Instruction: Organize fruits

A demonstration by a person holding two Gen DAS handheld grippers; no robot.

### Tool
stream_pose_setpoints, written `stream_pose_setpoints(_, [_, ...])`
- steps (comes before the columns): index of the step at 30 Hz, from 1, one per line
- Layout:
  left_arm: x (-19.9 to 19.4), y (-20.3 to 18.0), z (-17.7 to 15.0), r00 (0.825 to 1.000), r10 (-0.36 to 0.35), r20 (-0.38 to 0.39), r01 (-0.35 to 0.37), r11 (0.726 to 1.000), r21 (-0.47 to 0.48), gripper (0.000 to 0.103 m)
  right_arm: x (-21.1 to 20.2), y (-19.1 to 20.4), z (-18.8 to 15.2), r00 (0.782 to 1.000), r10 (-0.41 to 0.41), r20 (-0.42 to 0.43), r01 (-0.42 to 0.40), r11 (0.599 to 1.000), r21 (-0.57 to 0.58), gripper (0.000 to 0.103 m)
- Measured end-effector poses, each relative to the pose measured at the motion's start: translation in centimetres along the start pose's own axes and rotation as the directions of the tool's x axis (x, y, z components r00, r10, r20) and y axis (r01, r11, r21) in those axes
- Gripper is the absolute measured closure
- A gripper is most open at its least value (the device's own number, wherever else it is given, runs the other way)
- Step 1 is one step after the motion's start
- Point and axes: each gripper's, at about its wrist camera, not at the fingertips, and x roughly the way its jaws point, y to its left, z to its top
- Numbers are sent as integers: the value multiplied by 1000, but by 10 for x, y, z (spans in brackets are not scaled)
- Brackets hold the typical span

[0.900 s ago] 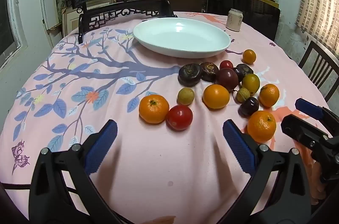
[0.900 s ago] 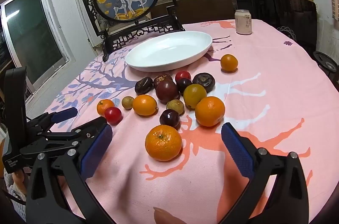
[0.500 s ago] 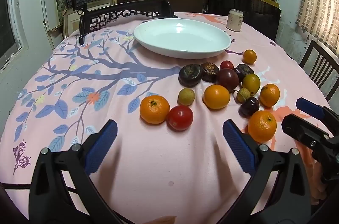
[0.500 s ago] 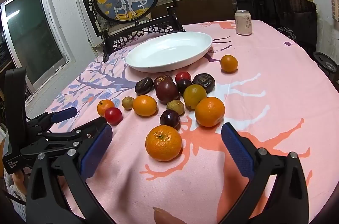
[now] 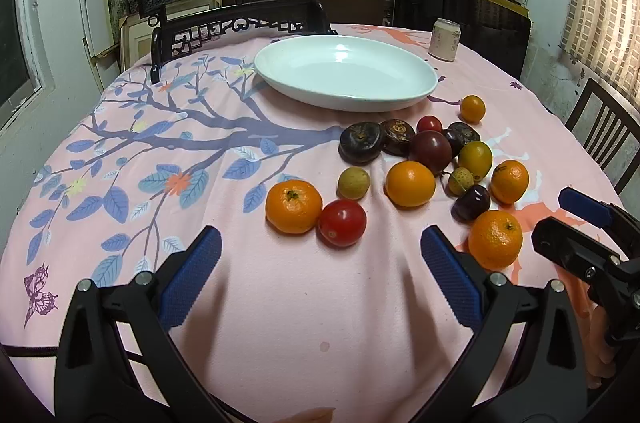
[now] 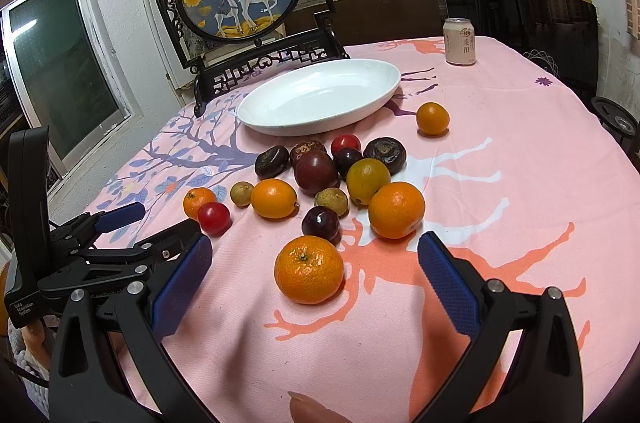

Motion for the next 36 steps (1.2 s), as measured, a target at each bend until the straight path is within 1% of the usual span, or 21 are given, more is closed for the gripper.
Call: stream_pose_setpoints(36, [2,1,0,1000,9,-8,-9,1000,3,2,-1,-1,-1,1000,0,-1,0,1000,2,1])
